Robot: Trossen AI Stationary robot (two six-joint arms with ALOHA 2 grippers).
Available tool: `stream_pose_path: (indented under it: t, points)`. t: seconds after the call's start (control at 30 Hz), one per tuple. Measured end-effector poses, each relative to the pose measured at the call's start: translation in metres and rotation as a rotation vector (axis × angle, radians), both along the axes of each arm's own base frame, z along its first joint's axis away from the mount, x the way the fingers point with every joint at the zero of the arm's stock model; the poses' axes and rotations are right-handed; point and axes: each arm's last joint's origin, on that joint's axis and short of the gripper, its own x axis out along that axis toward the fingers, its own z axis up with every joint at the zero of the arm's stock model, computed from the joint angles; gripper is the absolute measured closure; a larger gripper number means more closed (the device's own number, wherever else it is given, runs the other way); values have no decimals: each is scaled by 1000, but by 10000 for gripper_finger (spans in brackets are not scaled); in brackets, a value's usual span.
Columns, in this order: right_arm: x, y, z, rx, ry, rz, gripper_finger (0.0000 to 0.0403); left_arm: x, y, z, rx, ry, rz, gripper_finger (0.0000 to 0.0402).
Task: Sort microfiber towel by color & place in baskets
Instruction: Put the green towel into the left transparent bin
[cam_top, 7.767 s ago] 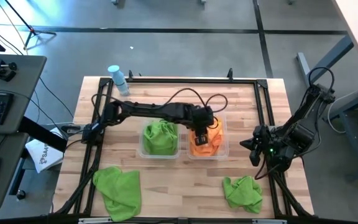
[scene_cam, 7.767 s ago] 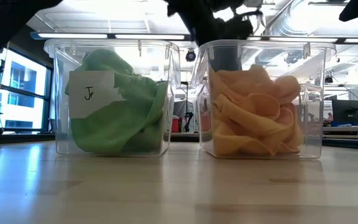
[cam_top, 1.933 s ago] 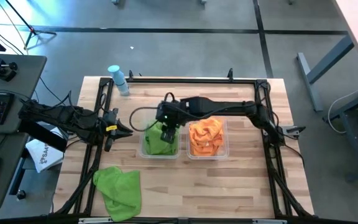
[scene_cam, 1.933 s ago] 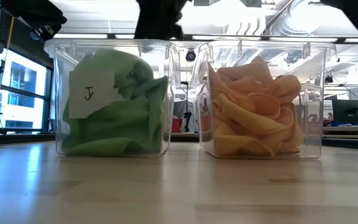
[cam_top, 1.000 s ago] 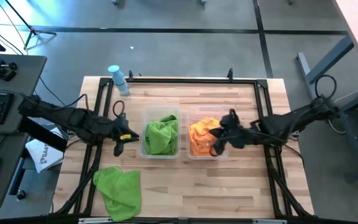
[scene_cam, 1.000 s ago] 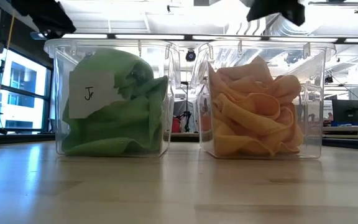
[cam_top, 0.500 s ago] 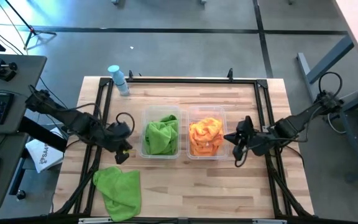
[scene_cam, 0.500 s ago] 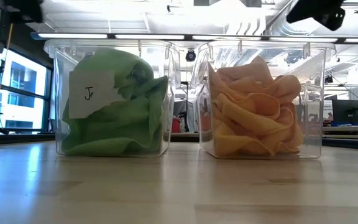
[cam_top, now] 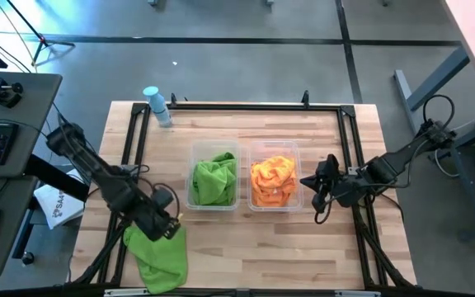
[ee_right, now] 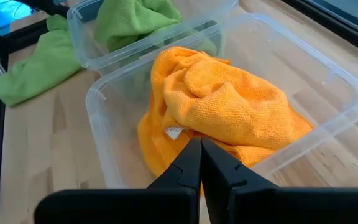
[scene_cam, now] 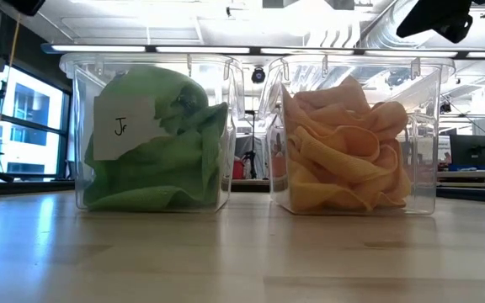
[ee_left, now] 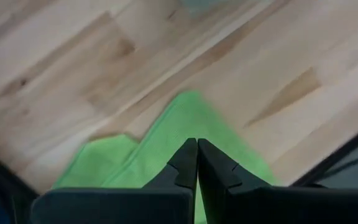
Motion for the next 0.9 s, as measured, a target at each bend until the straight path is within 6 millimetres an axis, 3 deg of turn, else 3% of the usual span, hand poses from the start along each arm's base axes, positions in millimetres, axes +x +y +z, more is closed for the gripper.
stream_pose_path:
  t: [0.2, 0.6, 0.9]
  points:
    - [0, 0, 0, -9, 4, 10, 399, 7, -16, -24, 8, 130, 56, 384]
    - [-1, 0, -1, -4, 19, 22, 399, 6, -48, -67, 44, 331, 93, 296]
    - [-1, 0, -1, -6, 27, 24, 399, 4, -77, -94, -12, 363, 38, 284]
